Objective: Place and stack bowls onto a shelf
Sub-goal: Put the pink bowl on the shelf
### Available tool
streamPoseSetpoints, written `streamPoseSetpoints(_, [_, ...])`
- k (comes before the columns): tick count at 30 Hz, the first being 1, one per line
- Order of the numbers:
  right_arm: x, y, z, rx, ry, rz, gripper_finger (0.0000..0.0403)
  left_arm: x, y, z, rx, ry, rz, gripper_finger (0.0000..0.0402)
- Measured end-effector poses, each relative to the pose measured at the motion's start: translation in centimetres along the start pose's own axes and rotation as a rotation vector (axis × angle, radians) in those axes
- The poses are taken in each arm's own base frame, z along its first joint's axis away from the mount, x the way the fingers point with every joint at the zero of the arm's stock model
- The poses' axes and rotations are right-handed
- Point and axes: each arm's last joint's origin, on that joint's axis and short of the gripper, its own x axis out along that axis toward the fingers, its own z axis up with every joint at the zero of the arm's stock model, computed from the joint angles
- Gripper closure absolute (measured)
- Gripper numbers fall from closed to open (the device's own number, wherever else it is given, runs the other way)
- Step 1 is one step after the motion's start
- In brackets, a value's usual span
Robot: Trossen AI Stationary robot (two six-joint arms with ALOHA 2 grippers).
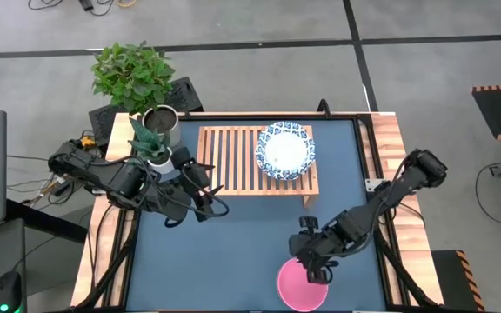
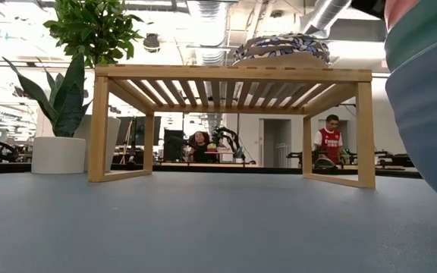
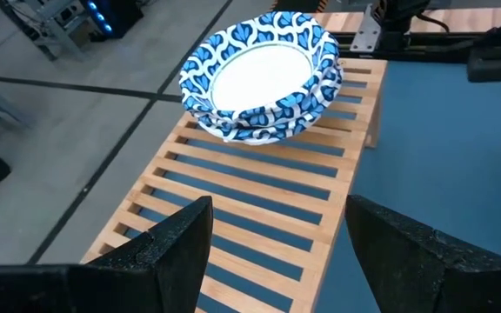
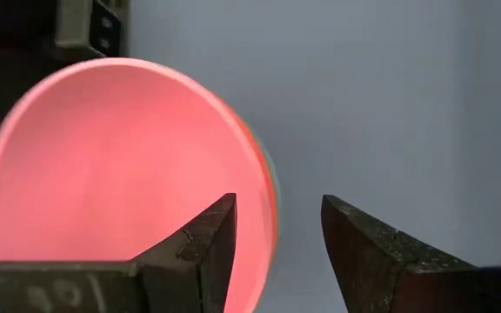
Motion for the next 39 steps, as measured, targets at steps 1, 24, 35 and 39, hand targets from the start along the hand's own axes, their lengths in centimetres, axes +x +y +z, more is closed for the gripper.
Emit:
streamPoseSetpoints(1, [0.3, 0.0, 0.0, -0.001, 0.008, -0.005, 0.0209, 0.0, 0.0, 0.0, 0.0, 0.002, -0.005, 0.0151])
streamPoseSetpoints(24, [2.0, 0.3, -0.4, -0.026, 0.049, -0.048, 0.035, 0.0, 0.0, 0.0, 0.003, 0.009, -0.019, 0.0151])
streamPoseSetpoints(35, [0.9, 0.5, 0.1, -0.055, 0.063, -0.057, 0.0375, 0.0, 0.0, 0.0, 0.003, 0.009, -0.018, 0.0151])
streamPoseSetpoints(39, [-1.1, 1.0, 1.4, -0.08, 0.044, -0.046, 0.0375, 0.0, 0.0, -0.1, 0.004, 0.01, -0.018, 0.0151])
